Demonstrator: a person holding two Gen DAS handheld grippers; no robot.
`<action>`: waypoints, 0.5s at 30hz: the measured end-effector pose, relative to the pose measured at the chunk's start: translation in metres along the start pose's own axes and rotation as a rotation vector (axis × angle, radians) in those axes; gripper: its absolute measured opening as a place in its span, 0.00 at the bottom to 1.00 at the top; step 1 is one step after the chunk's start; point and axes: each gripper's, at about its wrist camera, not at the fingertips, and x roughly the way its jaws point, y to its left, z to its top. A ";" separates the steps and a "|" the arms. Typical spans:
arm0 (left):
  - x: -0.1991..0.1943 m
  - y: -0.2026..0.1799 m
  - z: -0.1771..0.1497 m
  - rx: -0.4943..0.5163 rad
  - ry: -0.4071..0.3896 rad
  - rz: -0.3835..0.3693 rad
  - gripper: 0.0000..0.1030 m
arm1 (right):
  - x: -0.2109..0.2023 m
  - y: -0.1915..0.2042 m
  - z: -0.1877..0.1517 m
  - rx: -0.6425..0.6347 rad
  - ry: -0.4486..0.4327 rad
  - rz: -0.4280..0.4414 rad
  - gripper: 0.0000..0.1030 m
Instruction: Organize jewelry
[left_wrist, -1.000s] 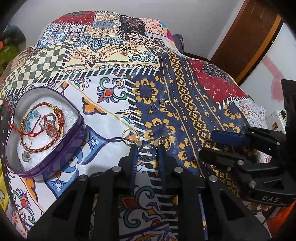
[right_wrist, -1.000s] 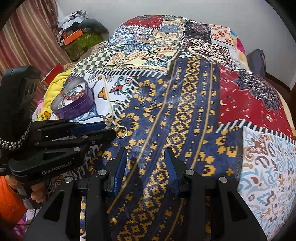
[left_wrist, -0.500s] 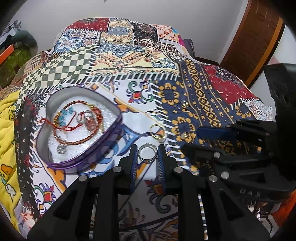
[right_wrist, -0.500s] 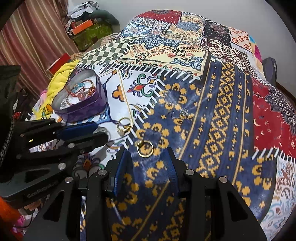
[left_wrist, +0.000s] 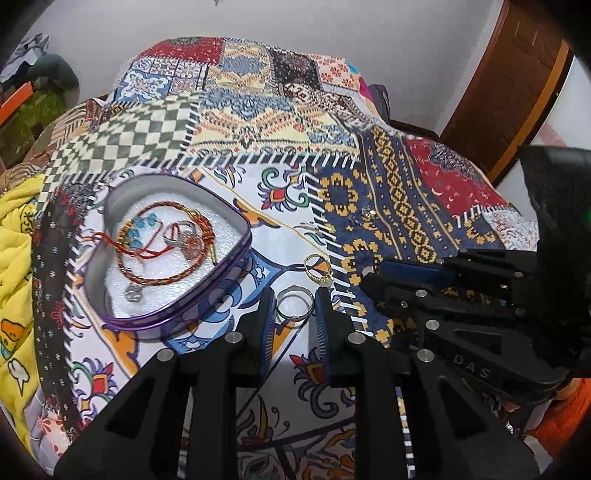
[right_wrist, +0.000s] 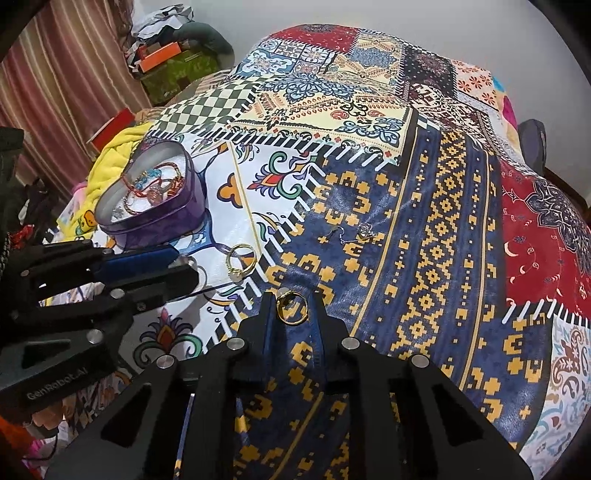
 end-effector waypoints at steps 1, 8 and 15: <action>-0.004 0.000 0.000 0.000 -0.006 0.002 0.20 | -0.002 0.000 0.000 0.005 -0.002 0.001 0.15; -0.035 0.005 0.002 -0.011 -0.063 0.019 0.20 | -0.034 0.004 0.005 0.011 -0.073 -0.008 0.15; -0.069 0.014 0.004 -0.032 -0.135 0.042 0.20 | -0.064 0.019 0.018 -0.018 -0.159 -0.021 0.15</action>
